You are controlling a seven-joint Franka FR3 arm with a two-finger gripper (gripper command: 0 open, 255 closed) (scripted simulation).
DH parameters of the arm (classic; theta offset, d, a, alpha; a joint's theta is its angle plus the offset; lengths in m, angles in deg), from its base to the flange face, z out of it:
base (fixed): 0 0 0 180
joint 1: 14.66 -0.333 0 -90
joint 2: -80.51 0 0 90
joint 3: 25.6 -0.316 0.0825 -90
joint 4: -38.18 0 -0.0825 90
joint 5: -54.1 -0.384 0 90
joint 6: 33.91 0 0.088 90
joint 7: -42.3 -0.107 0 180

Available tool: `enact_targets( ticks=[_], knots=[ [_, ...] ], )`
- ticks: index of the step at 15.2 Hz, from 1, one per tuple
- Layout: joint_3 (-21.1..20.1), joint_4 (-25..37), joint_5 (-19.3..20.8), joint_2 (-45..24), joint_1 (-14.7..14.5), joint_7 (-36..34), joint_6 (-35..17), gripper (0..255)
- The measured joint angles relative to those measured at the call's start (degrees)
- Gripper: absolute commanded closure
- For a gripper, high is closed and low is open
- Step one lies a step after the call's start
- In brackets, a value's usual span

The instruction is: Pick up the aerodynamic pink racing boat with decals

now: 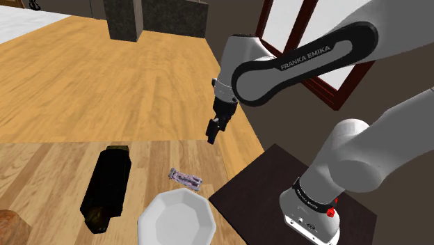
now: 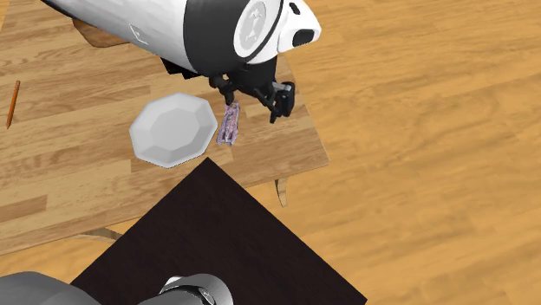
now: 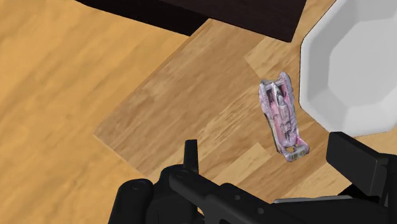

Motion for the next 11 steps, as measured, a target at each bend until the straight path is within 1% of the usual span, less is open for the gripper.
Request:
enact_targets(
  ticks=[5, 8, 11],
  knots=[
    [-2.92, 1.21, -1.58, -11.05, -2.74, 0.61, -10.48, 0],
    [-4.39, 2.54, -1.64, -18.11, -3.94, 1.05, -16.56, 0],
    [-5.53, 4.51, -0.71, -24.97, -5.03, 1.03, -21.81, 0]
  ],
)
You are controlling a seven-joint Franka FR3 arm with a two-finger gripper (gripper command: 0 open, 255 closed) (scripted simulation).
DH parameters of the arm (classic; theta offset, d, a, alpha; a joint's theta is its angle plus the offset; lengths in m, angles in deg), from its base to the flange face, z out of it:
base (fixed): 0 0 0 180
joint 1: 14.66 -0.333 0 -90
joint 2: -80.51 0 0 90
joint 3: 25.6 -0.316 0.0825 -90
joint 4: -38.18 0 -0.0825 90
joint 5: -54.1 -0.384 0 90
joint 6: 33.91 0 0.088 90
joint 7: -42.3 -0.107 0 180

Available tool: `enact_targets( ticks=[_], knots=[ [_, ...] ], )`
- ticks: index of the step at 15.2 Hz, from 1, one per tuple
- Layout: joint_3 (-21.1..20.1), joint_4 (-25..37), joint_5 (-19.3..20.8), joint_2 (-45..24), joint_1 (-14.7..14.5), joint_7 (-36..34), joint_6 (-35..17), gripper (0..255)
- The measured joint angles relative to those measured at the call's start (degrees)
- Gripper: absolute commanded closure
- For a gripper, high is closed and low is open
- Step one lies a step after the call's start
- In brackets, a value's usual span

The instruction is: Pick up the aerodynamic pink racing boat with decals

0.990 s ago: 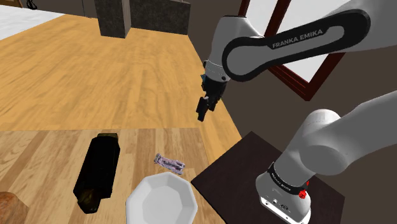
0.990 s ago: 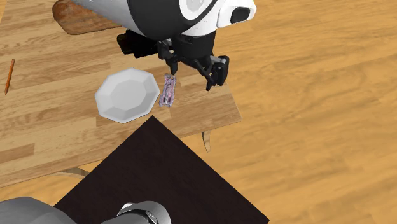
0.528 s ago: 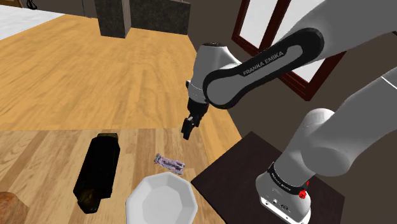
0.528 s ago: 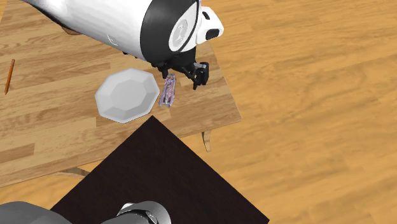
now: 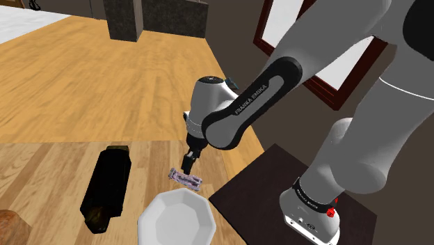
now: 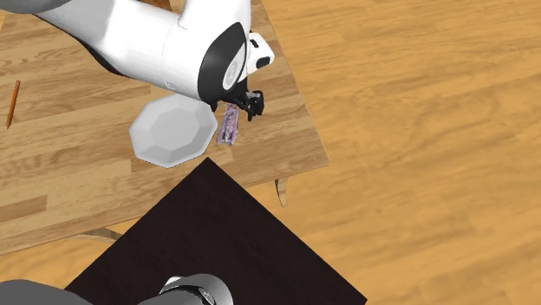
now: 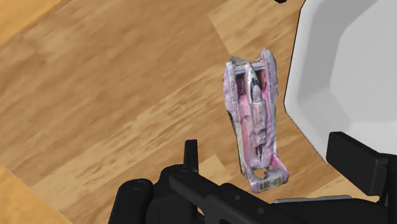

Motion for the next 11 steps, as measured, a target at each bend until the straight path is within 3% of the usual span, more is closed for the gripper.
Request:
enact_targets(
  ticks=[10, 11],
  knots=[
    [0.54, 3.05, 3.67, -13.04, -2.32, -1.78, -10.25, 0],
    [0.62, 3.08, 3.76, -13.40, -2.36, -1.77, -10.56, 255]
  ],
)
